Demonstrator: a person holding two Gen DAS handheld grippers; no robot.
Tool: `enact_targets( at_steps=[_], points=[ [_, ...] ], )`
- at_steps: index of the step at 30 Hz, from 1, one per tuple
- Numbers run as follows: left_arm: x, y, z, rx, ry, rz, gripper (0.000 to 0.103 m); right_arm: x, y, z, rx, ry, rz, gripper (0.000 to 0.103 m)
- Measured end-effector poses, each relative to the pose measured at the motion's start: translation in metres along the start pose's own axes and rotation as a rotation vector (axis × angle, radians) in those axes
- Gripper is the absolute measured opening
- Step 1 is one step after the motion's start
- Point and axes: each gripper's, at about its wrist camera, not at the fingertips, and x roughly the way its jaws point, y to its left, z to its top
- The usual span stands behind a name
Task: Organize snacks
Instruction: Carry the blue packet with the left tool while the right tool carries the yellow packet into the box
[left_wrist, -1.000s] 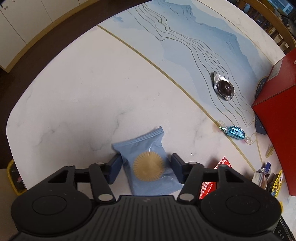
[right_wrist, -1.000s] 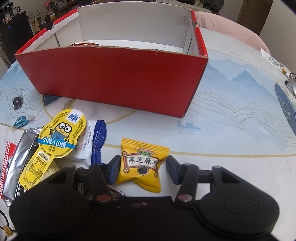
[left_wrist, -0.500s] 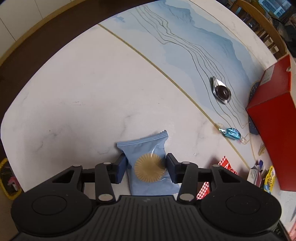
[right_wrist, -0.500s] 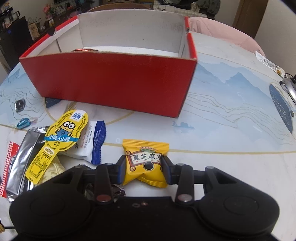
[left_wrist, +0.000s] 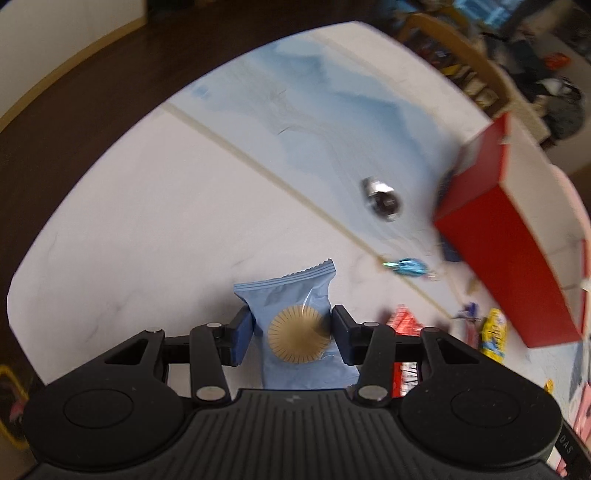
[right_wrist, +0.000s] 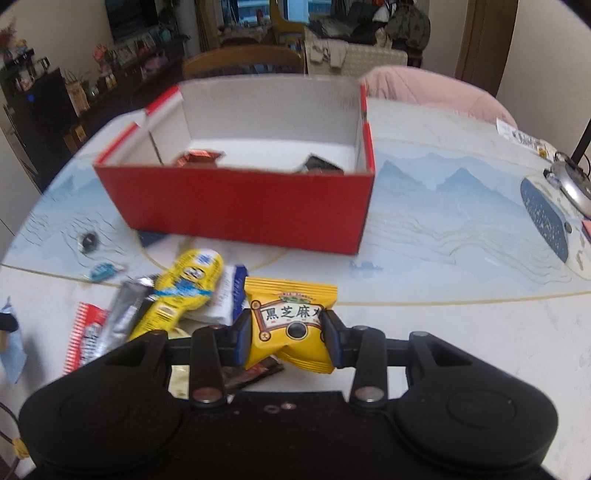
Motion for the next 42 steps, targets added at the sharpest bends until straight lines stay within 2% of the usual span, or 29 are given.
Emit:
enact_targets(
  at_steps=[3,10,19,22,27,35,42],
  points=[
    [-0.013,-0.008,0.002,0.036,-0.014,-0.05,0.045,-0.017,0.006,0.007,-0.002,-0.042,0.023,0.038],
    [-0.046,-0.041,0.011,0.17,-0.103,-0.131,0.045,-0.049,0.016,0.027,-0.019,-0.126,0.054,0.038],
    [-0.073,-0.104,0.036,0.353,-0.201,-0.213,0.045,-0.058,0.015,0.06,-0.043,-0.193,0.047,0.038],
    [-0.069,-0.129,0.044,0.429,-0.223,-0.203,0.045,-0.053,0.013,0.071,-0.054,-0.203,0.038,0.038],
    [-0.057,-0.163,0.061,0.479,-0.215,-0.198,0.045,-0.039,0.001,0.095,-0.008,-0.177,0.073,0.038],
    [-0.028,-0.222,0.091,0.569,-0.203,-0.166,0.045,-0.004,-0.007,0.13,-0.056,-0.149,0.044,0.038],
    [0.012,-0.268,0.113,0.615,-0.172,-0.129,0.045,0.043,-0.013,0.15,-0.117,-0.066,0.04,0.038]
  ],
)
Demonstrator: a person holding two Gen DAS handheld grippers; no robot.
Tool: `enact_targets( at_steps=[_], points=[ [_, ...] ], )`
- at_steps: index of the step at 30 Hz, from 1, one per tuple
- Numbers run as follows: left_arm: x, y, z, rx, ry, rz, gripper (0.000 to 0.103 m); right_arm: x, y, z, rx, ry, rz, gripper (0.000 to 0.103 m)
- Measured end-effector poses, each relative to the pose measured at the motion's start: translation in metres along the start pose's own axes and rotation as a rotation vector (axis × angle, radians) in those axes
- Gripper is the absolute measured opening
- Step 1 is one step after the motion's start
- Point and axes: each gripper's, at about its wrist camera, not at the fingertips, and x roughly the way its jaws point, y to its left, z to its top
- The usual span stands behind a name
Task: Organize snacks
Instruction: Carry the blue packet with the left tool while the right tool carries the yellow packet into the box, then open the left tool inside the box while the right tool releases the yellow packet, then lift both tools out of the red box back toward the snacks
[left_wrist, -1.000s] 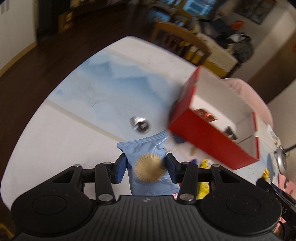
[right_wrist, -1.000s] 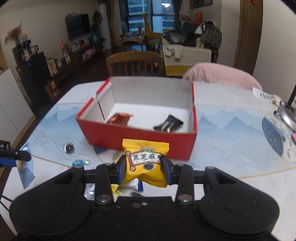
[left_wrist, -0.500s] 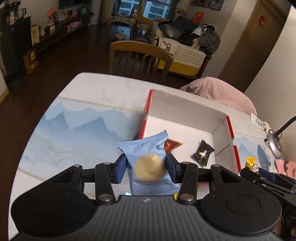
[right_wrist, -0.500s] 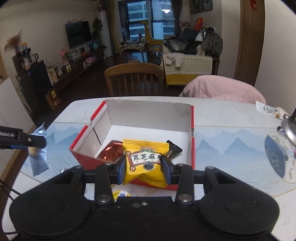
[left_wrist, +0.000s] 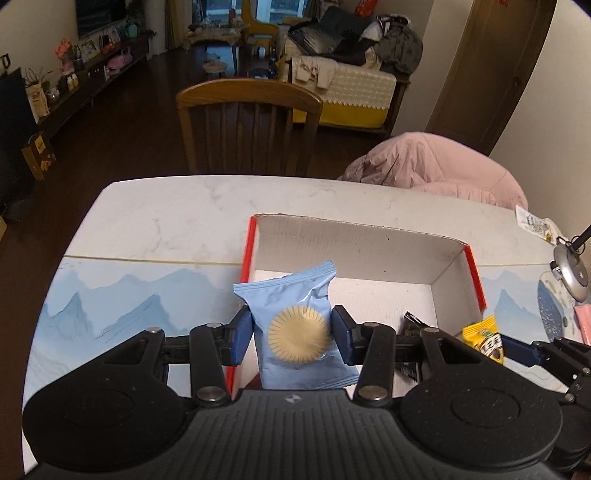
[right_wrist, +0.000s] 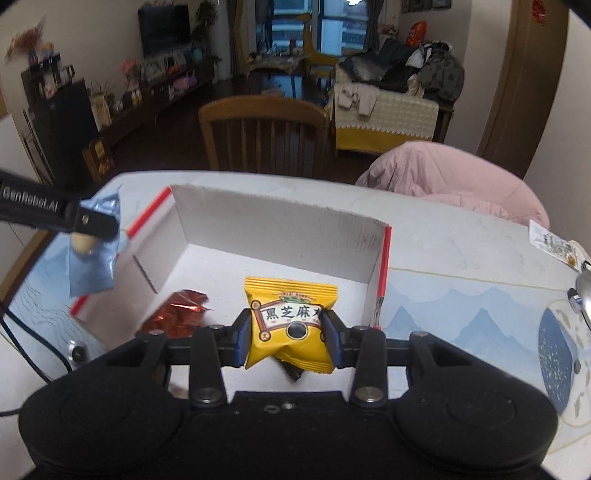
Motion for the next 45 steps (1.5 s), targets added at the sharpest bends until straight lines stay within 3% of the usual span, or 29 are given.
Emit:
enact_targets(
  at_steps=[12,17,23,34,45],
  points=[
    [0.072,-0.03,0.015,0.097,0.094,0.058,0.045,0.073,0.007,0.006,-0.095,0.14,0.044,0.033],
    [0.099,-0.037,0.011,0.14,0.192,0.099,0.045,0.088,0.014,0.005,-0.137,0.189,0.056,0.033],
    [0.111,-0.035,0.006,0.142,0.242,0.105,0.045,0.09,0.008,0.006,-0.121,0.194,0.095,0.038],
    [0.087,-0.017,0.002,0.061,0.214,0.071,0.046,0.08,0.001,0.007,-0.077,0.18,0.144,0.041],
    [0.023,0.004,-0.014,0.032,0.116,-0.03,0.046,0.017,0.008,0.002,0.014,0.096,0.11,0.05]
  ],
)
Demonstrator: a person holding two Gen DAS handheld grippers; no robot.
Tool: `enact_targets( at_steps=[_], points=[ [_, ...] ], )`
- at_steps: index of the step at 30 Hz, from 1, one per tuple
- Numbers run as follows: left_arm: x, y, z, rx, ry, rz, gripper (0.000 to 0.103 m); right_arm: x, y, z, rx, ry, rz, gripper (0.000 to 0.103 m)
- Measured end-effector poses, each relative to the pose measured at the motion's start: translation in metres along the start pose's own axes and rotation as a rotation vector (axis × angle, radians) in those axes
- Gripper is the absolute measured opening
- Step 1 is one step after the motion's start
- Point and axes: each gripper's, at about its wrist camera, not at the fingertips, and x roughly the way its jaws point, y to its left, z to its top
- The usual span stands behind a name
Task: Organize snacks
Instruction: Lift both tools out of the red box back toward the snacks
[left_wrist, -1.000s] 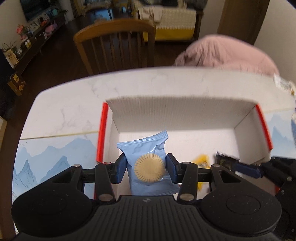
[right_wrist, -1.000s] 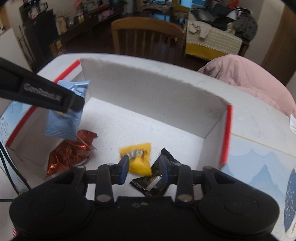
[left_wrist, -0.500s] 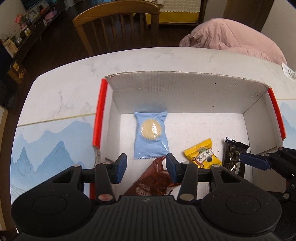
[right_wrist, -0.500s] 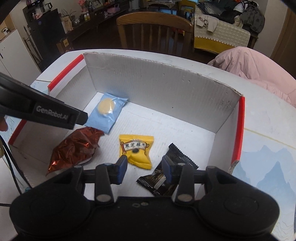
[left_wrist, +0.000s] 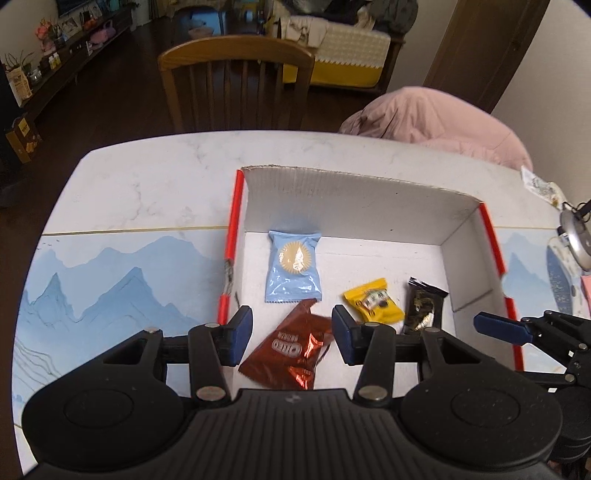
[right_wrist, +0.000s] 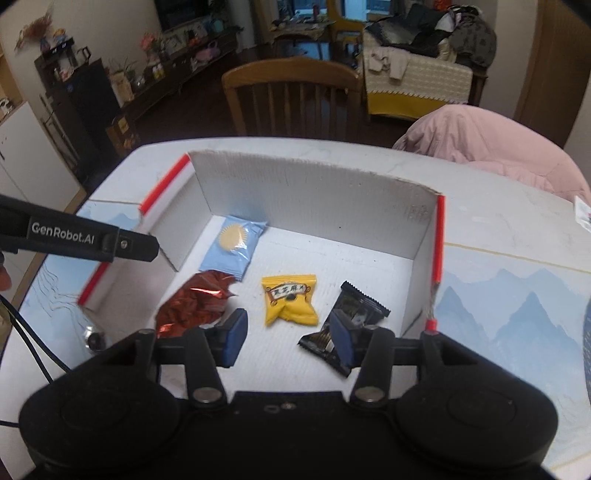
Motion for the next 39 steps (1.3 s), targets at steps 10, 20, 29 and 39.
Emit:
enact_targets(
  at_steps=[10,20,29,39],
  points=[
    [-0.064,0.019,-0.041,0.048,-0.078,-0.075,0.046,-0.061,0.034,-0.025,0.066,-0.096,-0.008,0.061],
    [-0.105,0.049,-0.085,0.073,-0.133,-0.131,0.052,-0.106,0.066,-0.062,0.101,-0.171,-0.016,0.073],
    [-0.116,0.069,-0.13,0.068,-0.134,-0.176,0.061,-0.12,0.083,-0.096,0.121,-0.203,-0.037,0.089],
    [-0.109,0.089,-0.161,0.051,-0.115,-0.188,0.071,-0.115,0.087,-0.129,0.165,-0.195,-0.052,0.098]
  ],
)
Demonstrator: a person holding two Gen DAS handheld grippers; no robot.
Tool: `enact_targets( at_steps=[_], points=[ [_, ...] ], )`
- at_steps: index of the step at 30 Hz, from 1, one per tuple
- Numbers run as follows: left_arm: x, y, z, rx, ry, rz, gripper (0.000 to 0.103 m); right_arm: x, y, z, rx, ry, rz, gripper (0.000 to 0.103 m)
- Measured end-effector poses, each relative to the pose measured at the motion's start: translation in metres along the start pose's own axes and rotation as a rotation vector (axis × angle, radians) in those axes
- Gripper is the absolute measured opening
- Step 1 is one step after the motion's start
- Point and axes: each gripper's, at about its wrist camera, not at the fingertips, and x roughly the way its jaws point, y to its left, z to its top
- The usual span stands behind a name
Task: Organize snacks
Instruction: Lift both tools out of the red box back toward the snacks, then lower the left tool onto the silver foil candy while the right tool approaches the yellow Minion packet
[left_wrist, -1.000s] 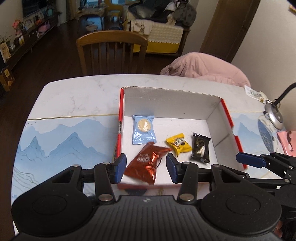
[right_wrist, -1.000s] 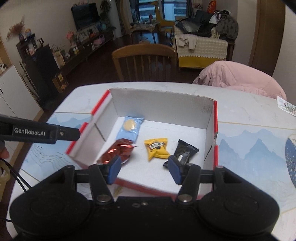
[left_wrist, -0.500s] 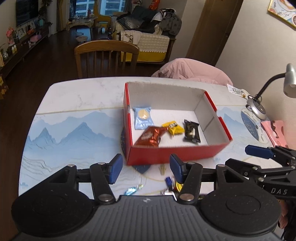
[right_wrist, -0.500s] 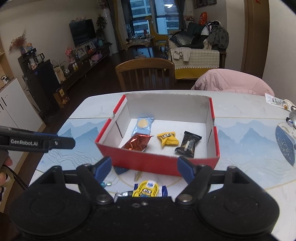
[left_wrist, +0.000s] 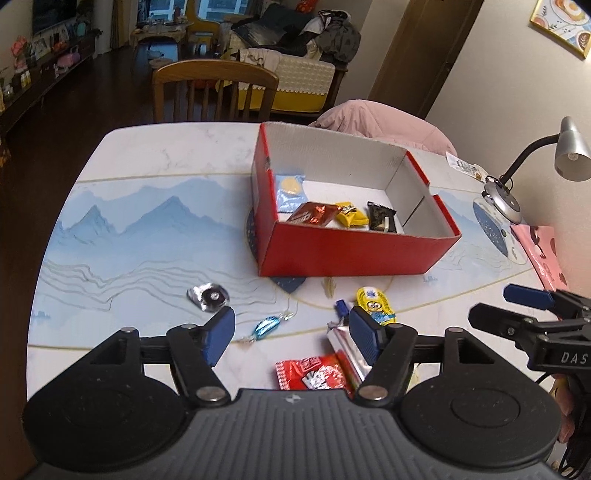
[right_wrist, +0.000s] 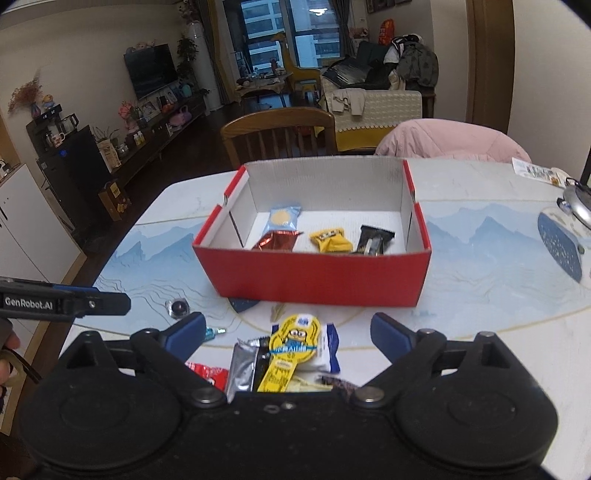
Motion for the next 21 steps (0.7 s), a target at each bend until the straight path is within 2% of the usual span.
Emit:
enact_targets(
  at_steps=[4,8,12,21],
  points=[
    [0.003,0.014,-0.005,-0.033,-0.013,0.007,0.08,0.002,0.001,-0.015,0.004,-0.002,0.008,0.103],
    [0.016,0.032,-0.007,-0.081,0.004,0.013,0.081,0.009,-0.001,-0.031,0.007,0.022,0.005,0.103],
    [0.036,0.039,-0.005,-0.057,0.006,0.053,0.081,0.018,-0.006,-0.046,0.01,0.06,-0.007,0.103],
    [0.099,0.06,0.009,-0.189,0.116,0.107,0.081,0.04,-0.02,-0.061,0.003,0.146,-0.041,0.099]
  ],
)
